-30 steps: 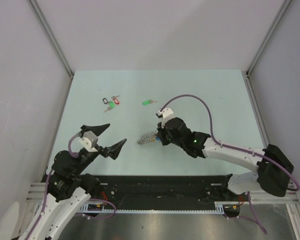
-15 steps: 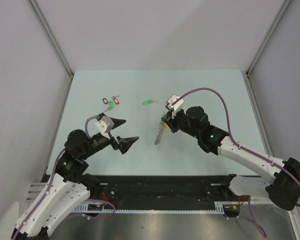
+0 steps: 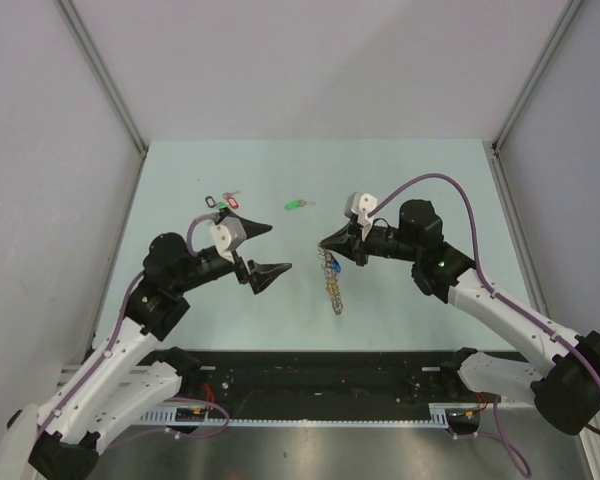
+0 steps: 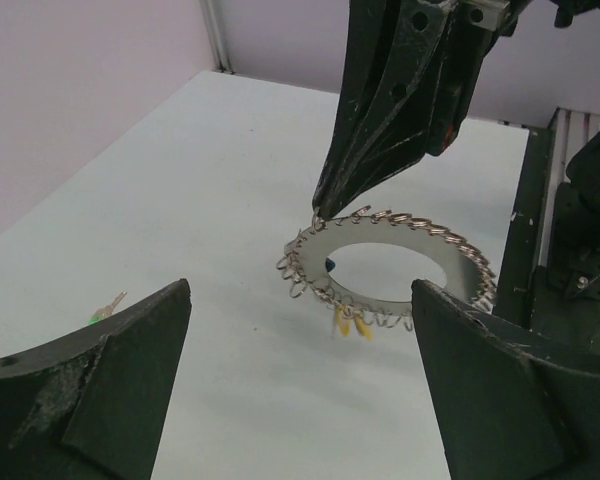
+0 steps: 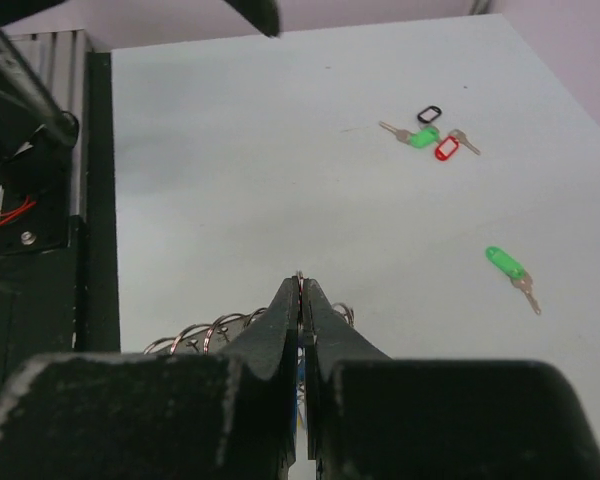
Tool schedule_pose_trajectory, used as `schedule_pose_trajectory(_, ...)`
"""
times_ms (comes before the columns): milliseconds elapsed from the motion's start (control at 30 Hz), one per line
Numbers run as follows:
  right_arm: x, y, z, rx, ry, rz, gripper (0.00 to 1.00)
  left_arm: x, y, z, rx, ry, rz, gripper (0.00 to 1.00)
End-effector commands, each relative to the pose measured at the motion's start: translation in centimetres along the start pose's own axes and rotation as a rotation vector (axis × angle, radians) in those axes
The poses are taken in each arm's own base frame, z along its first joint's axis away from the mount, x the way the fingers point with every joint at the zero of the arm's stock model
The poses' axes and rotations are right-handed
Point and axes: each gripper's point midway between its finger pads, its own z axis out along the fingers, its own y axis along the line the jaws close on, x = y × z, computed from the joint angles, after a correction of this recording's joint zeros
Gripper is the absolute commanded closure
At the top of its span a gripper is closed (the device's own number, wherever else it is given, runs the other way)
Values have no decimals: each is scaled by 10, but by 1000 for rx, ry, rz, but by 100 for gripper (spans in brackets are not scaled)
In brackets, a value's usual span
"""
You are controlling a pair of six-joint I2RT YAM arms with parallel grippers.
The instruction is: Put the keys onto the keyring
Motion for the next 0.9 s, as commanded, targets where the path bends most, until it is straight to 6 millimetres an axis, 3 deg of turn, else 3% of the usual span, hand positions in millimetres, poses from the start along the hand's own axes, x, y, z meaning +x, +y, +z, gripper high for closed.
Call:
schedule_pose_trajectory(0,-47,14,-6,-126,-138,-169,100,-24,-9,14,132,-53,98,7)
schedule_pose_trajectory(467,-39,28,-10,-226,-134,-243,100,12,-10,53,289,63,99,33)
schedule_pose_trajectory(533,-39,26,-9,-223,-133,-242,100,18,-13,55,302,69,94,44)
schedule_pose_trajectory(600,-39,26,-8,-225,-134,-235,100,22,-16,55,315,75,84,49)
schedule_pose_trajectory(867,-36,31,-4,-257,-137,-207,100,28,-31,53,352,64,88,55)
